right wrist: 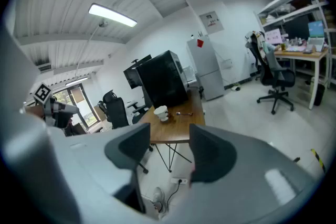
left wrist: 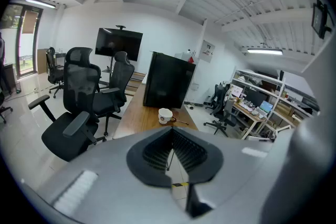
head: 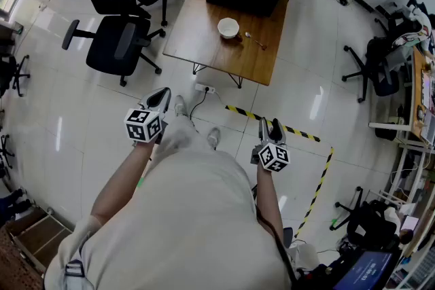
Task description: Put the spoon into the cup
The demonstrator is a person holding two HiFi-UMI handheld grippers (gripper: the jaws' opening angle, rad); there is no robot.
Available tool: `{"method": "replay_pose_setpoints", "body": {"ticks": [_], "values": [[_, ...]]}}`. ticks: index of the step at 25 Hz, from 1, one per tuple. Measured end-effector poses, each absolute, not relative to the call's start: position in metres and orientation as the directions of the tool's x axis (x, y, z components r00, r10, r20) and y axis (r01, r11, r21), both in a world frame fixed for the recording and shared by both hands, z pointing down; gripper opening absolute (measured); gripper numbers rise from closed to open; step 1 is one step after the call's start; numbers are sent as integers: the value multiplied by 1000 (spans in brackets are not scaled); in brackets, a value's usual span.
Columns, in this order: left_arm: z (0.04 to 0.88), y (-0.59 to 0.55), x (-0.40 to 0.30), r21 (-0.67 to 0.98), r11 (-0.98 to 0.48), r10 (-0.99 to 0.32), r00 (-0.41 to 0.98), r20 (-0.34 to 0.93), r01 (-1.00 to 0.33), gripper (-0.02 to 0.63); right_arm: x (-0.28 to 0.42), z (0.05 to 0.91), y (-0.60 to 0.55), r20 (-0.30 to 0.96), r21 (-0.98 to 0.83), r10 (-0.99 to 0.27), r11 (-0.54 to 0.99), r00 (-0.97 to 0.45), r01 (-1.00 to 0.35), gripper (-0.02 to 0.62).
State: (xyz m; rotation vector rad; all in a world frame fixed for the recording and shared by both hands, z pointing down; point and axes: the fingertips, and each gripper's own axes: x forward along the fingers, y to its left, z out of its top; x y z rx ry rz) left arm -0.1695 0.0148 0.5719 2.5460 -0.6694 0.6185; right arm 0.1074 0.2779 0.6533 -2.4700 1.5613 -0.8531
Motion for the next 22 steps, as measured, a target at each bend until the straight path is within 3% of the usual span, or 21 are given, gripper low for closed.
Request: {"method": "replay_pose_setpoints", "body": {"ticks": [12, 22], "values": [[566, -78, -128, 299, -833, -283, 824, 491, -465, 0, 118, 643, 203, 404, -361, -840, -511, 363, -780, 213], [571, -173, -66, 322, -894, -129, 866, 483, -312, 0, 137, 631, 128, 432, -300, -781, -595, 451, -745, 184]]}}
